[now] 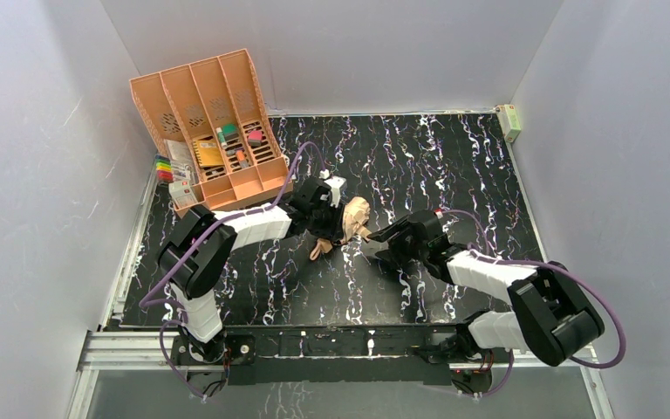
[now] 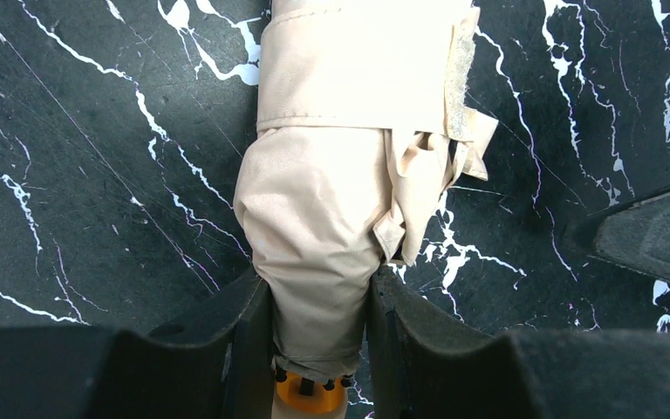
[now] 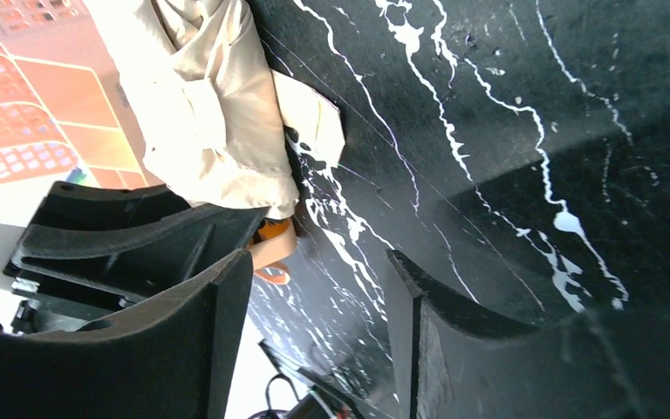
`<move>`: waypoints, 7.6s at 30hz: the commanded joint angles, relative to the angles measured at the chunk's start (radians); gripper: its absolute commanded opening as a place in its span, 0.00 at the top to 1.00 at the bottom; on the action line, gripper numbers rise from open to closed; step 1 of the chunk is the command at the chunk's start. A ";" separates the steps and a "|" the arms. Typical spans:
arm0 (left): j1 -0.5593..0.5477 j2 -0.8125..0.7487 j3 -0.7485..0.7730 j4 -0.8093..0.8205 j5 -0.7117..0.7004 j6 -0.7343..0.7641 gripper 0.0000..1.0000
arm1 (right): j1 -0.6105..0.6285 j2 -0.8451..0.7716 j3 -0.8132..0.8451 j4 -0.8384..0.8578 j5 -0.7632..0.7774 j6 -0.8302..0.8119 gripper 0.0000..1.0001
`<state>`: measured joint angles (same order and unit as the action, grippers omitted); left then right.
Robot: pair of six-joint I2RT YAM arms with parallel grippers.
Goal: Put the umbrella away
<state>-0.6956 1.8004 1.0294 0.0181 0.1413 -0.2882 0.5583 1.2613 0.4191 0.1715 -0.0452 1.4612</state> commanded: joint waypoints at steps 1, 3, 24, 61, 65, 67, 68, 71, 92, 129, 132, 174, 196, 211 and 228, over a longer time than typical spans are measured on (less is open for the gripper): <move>-0.007 0.056 -0.041 -0.179 -0.125 0.004 1.00 | 0.000 0.041 -0.023 0.139 -0.026 0.126 0.38; -0.011 0.058 -0.040 -0.182 -0.127 0.002 1.00 | 0.005 0.068 -0.032 0.184 -0.026 0.155 0.41; -0.039 0.074 -0.029 -0.204 -0.166 0.010 1.00 | 0.057 0.307 -0.060 0.417 0.128 0.325 0.56; -0.048 0.105 -0.024 -0.223 -0.197 0.015 1.00 | 0.033 0.392 -0.049 0.566 0.179 0.041 1.00; -0.053 0.106 -0.025 -0.237 -0.263 0.015 1.00 | 0.031 0.304 -0.055 0.466 0.215 -0.065 1.00; -0.059 0.109 -0.025 -0.246 -0.298 0.018 1.00 | 0.031 0.252 -0.068 0.428 0.223 -0.102 1.00; -0.062 0.111 -0.027 -0.249 -0.312 0.019 1.00 | 0.029 0.226 -0.075 0.409 0.222 -0.112 1.00; -0.066 0.119 -0.027 -0.258 -0.340 0.020 1.00 | 0.028 0.155 -0.089 0.362 0.211 -0.143 1.00; -0.179 0.187 -0.008 -0.290 -0.442 0.052 1.00 | -0.067 -0.051 -0.079 0.552 0.091 -0.007 1.00; -0.320 0.128 -0.065 -0.193 -0.261 0.125 1.00 | -0.097 0.357 0.064 0.636 -0.023 -0.026 0.81; -0.319 0.128 -0.060 -0.191 -0.235 0.107 1.00 | -0.097 0.371 0.041 0.645 -0.028 -0.026 0.81; -0.178 0.059 0.041 -0.213 0.151 0.455 0.88 | -0.161 0.076 0.363 -0.331 0.233 -0.777 0.74; 0.013 -0.374 -0.043 -0.233 0.010 0.183 0.20 | -0.184 0.043 0.471 -0.589 0.192 -1.054 0.57; 0.007 -0.438 -0.267 -0.202 -0.116 -0.026 0.87 | -0.185 0.274 0.537 -0.580 0.086 -1.173 0.84; -0.134 -0.177 -0.221 -0.024 -0.081 -0.060 0.98 | -0.176 0.374 0.558 -0.616 -0.167 -1.228 1.00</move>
<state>-0.8230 1.5799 0.7841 -0.0299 0.0727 -0.3496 0.3790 1.6432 0.9466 -0.4404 -0.1177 0.2523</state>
